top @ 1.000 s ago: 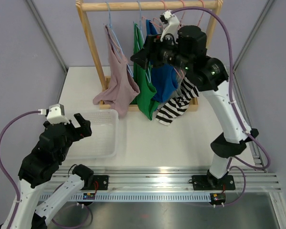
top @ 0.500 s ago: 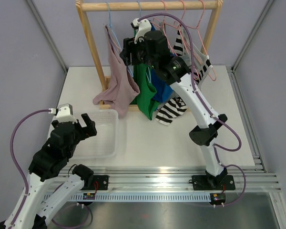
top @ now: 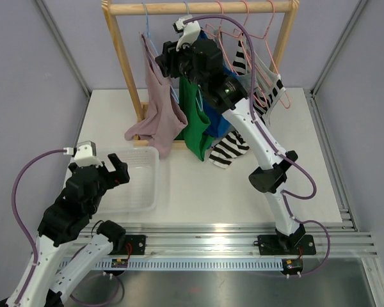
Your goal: Remove the tank top from the hanger
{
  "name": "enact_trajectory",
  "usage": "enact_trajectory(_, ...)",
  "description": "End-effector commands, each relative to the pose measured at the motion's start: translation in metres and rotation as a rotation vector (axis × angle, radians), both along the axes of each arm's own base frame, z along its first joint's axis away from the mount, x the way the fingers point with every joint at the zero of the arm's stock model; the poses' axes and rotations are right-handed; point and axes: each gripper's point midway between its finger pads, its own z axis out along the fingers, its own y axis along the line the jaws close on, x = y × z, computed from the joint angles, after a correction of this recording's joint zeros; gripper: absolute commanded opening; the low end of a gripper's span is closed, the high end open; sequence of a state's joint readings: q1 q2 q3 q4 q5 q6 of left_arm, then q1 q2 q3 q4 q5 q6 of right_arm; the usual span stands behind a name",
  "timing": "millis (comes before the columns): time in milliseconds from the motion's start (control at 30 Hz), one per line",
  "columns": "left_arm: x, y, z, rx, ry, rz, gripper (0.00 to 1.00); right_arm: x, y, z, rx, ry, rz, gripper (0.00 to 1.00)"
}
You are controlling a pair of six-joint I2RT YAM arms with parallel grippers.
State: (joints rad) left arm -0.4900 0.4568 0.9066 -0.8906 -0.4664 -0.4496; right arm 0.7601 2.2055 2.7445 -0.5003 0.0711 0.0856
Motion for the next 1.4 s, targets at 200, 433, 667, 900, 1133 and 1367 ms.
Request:
enact_trajectory(200,0.006,-0.008,0.010,-0.035,-0.049,-0.024,0.99,0.015,0.005,0.018,0.049,-0.104,-0.044,0.43)
enact_trajectory(433,0.006,-0.008,0.010,-0.032,-0.048,-0.025,0.99,0.014,0.000,0.028,0.056,-0.131,-0.058,0.11)
enact_trajectory(667,0.005,-0.008,0.012,-0.038,-0.055,-0.028,0.99,0.001,-0.009,0.059,0.121,-0.171,-0.050,0.00)
enact_trajectory(900,0.003,-0.008,0.012,-0.043,-0.062,-0.029,0.99,-0.022,-0.033,0.118,0.249,-0.264,-0.055,0.00)
enact_trajectory(1133,0.001,-0.006,0.016,-0.056,-0.085,-0.027,0.99,-0.040,-0.051,0.140,0.272,-0.281,-0.058,0.00)
enact_trajectory(1367,-0.002,-0.004,0.018,-0.064,-0.098,-0.023,0.99,-0.082,-0.068,0.138,0.261,-0.201,0.027,0.00)
